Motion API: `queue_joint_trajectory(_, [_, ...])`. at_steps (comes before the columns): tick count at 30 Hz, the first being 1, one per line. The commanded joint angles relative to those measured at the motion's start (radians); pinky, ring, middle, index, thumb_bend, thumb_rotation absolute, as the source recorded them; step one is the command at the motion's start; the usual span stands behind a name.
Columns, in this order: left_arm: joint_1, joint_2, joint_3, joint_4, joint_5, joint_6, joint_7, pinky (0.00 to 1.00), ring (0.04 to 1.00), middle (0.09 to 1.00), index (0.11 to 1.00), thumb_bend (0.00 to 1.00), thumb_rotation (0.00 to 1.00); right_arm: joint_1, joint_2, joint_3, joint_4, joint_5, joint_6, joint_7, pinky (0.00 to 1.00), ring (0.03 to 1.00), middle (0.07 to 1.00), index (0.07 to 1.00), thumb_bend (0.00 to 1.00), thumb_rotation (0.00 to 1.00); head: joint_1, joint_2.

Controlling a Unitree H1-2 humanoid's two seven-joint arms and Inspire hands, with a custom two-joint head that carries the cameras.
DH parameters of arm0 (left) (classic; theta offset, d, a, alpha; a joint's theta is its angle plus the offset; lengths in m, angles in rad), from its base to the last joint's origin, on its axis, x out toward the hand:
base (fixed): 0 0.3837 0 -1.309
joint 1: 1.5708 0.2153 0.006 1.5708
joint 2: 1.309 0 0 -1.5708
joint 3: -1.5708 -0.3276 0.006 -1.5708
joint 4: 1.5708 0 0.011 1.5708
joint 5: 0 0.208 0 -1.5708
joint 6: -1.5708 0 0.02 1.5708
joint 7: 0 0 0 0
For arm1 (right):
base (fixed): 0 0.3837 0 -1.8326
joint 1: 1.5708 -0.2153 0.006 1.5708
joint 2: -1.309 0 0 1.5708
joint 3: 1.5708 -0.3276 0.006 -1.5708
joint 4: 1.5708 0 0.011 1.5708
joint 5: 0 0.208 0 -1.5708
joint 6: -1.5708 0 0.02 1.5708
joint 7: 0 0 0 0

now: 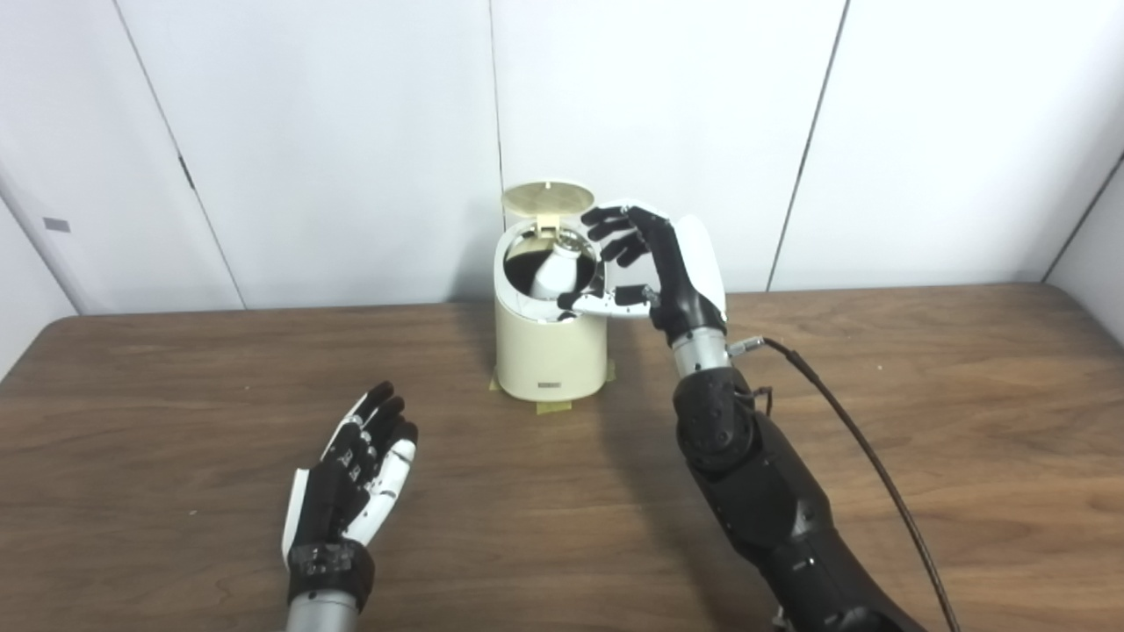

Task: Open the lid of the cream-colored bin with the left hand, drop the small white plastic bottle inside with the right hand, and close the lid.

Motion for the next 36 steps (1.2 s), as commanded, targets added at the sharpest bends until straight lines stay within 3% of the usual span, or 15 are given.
queue_joint_trajectory(1, [-0.002, -0.012, -0.001, -0.031, 0.003, -0.023, 0.0, 0.91, 0.893, 0.879, 0.901, 0.43, 0.36, -0.036, -0.004, -0.027, -0.053, 0.013, -0.047, -0.034, 0.44, 0.49, 0.579, 0.55, 0.66, 0.06, 0.001, 0.0])
queue_joint_trajectory(2, [-0.002, -0.011, 0.0, -0.03, 0.002, -0.024, -0.001, 0.91, 0.894, 0.881, 0.902, 0.43, 0.36, -0.033, -0.001, -0.035, -0.058, 0.021, -0.048, -0.036, 0.44, 0.484, 0.512, 0.529, 0.58, 0.02, 0.001, -0.001])
queue_joint_trajectory(4, [-0.002, -0.007, 0.001, -0.028, 0.002, -0.024, -0.002, 0.91, 0.895, 0.88, 0.903, 0.44, 0.35, -0.024, 0.022, -0.078, -0.082, 0.087, -0.03, -0.025, 0.43, 0.475, 0.478, 0.518, 0.54, 0.01, -0.001, -0.002])
queue_joint_trajectory(11, [-0.005, 0.003, 0.008, -0.016, -0.005, -0.032, -0.01, 0.91, 0.893, 0.878, 0.902, 0.44, 0.36, 0.015, 0.113, -0.236, -0.239, 0.336, 0.181, 0.052, 0.33, 0.474, 0.489, 0.496, 0.53, 0.0, -0.007, -0.007])
queue_joint_trajectory(20, [-0.006, 0.008, 0.021, -0.008, -0.018, -0.04, -0.023, 0.92, 0.895, 0.88, 0.903, 0.44, 0.35, 0.075, 0.113, -0.302, -0.366, 0.442, 0.348, 0.085, 0.33, 0.464, 0.494, 0.493, 0.53, 0.0, -0.013, -0.011])
queue_joint_trajectory(25, [-0.009, 0.004, 0.033, -0.014, -0.029, -0.021, -0.02, 0.94, 0.899, 0.876, 0.899, 0.43, 0.36, 0.123, 0.1, -0.332, -0.426, 0.533, 0.403, 0.133, 0.4, 0.46, 0.461, 0.523, 0.52, 0.0, -0.025, -0.012])
queue_joint_trajectory(29, [-0.021, 0.008, 0.045, -0.012, -0.043, -0.009, -0.019, 0.95, 0.906, 0.875, 0.901, 0.41, 0.37, 0.179, 0.072, -0.322, -0.517, 0.556, 0.492, 0.179, 0.41, 0.509, 0.472, 0.522, 0.51, 0.01, -0.026, -0.013])
queue_joint_trajectory(31, [-0.036, 0.017, 0.052, -0.002, -0.052, -0.011, -0.025, 0.94, 0.907, 0.878, 0.902, 0.4, 0.37, 0.214, 0.052, -0.313, -0.569, 0.56, 0.537, 0.205, 0.45, 0.575, 0.61, 0.504, 0.49, 0.12, -0.025, -0.015])
queue_joint_trajectory(35, [-0.075, 0.042, 0.056, -0.002, -0.053, 0.009, -0.037, 0.94, 0.911, 0.888, 0.901, 0.38, 0.37, 0.275, 0.008, -0.286, -0.641, 0.554, 0.587, 0.251, 0.56, 0.656, 0.707, 0.498, 0.48, 0.16, -0.023, -0.018])
queue_joint_trajectory(36, [-0.088, 0.05, 0.056, -0.006, -0.054, 0.023, -0.04, 0.94, 0.912, 0.889, 0.901, 0.38, 0.37, 0.293, -0.007, -0.274, -0.658, 0.544, 0.593, 0.262, 0.58, 0.674, 0.724, 0.609, 0.44, 0.34, -0.02, -0.019])
